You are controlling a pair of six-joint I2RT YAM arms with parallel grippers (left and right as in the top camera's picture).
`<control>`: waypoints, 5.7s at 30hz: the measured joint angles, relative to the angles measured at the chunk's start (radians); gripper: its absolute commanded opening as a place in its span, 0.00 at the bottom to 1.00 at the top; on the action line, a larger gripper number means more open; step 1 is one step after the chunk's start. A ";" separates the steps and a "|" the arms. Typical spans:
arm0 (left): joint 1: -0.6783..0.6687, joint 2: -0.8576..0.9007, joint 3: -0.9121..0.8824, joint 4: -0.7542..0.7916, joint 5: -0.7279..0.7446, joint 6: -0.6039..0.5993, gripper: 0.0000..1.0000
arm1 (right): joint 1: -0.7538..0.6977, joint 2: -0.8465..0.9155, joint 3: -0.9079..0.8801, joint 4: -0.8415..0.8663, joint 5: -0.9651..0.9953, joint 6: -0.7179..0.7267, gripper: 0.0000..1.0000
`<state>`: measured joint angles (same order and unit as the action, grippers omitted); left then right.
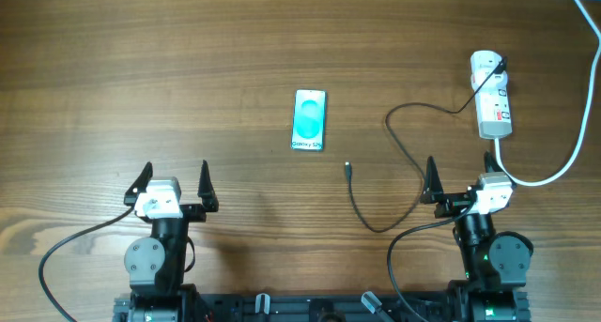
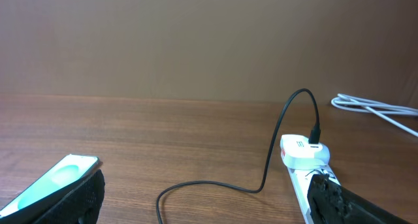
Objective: Plug charger to phone and switch on socket
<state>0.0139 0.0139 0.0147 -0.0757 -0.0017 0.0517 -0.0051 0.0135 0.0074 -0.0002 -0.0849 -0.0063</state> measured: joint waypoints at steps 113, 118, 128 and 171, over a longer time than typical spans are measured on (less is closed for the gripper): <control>-0.512 2.228 1.888 -1.100 0.079 -0.500 1.00 | 0.000 -0.002 -0.001 0.000 0.000 0.000 1.00; -0.537 2.261 1.881 -1.002 0.081 -0.500 1.00 | 0.000 -0.002 -0.001 0.000 0.000 0.000 1.00; -0.540 2.324 1.873 -0.977 0.036 -0.499 1.00 | 0.000 -0.002 -0.001 0.000 0.000 0.000 1.00; -0.604 2.303 1.807 -0.895 -0.083 -0.503 1.00 | 0.000 -0.002 -0.001 0.000 0.000 0.000 1.00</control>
<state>-0.5903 2.3169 1.8214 -0.9707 -0.0849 -0.4515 -0.0051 0.0116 0.0067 -0.0002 -0.0849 -0.0063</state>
